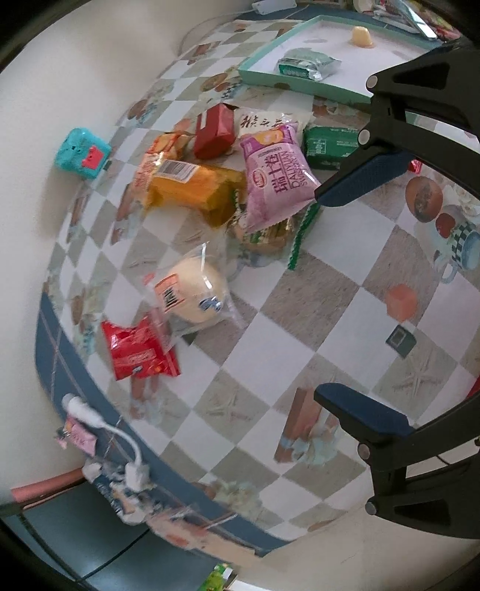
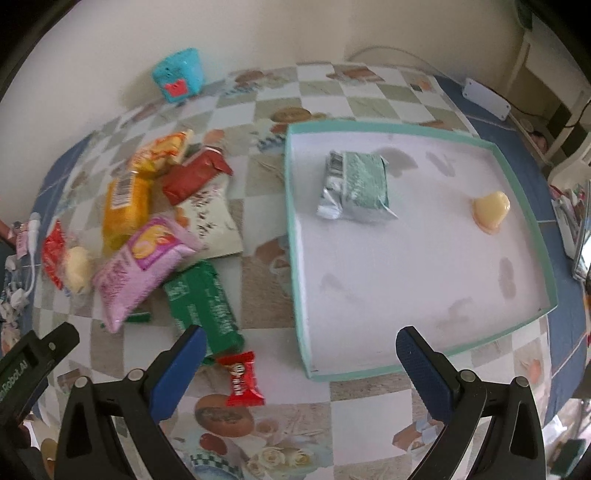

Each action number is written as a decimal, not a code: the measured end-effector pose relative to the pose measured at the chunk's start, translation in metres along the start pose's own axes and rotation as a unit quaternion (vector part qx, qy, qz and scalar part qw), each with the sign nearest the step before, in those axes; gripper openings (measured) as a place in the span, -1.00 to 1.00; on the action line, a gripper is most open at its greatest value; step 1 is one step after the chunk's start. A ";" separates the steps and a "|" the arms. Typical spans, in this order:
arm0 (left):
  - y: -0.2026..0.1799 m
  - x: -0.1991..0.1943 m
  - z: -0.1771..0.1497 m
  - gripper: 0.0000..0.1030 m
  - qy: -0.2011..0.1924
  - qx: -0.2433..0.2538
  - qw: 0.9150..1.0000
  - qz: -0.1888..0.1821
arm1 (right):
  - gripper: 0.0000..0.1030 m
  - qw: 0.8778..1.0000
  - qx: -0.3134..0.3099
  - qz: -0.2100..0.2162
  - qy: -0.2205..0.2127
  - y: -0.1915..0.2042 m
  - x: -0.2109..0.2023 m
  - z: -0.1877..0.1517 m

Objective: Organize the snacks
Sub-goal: 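Move the right gripper back over the snack pile toward the red candy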

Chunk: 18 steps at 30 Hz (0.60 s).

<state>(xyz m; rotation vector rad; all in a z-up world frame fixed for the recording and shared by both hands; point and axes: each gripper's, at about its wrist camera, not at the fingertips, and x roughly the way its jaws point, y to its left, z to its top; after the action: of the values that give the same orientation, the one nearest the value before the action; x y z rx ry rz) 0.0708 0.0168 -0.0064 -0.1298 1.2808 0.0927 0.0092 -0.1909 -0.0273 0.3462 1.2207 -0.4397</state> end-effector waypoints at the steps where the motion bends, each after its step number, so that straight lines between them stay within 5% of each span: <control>1: -0.001 0.002 0.000 0.87 0.004 0.000 1.000 -0.004 | 1.00 1.000 0.001 -0.002 0.005 -0.001 0.002 0.000; 10: -0.010 0.015 -0.003 0.87 0.037 0.005 0.999 -0.026 | 0.99 0.999 -0.016 0.027 -0.007 0.006 -0.001 0.002; 18: -0.016 0.026 -0.005 0.87 0.058 -0.005 0.998 -0.038 | 0.58 0.998 -0.030 0.056 -0.004 0.013 0.001 -0.001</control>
<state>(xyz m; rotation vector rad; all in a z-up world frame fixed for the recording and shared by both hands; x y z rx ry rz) 0.0762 0.0007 -0.0322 -0.1945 1.3906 0.0250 0.0152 -0.1792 -0.0280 0.3584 1.1978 -0.3072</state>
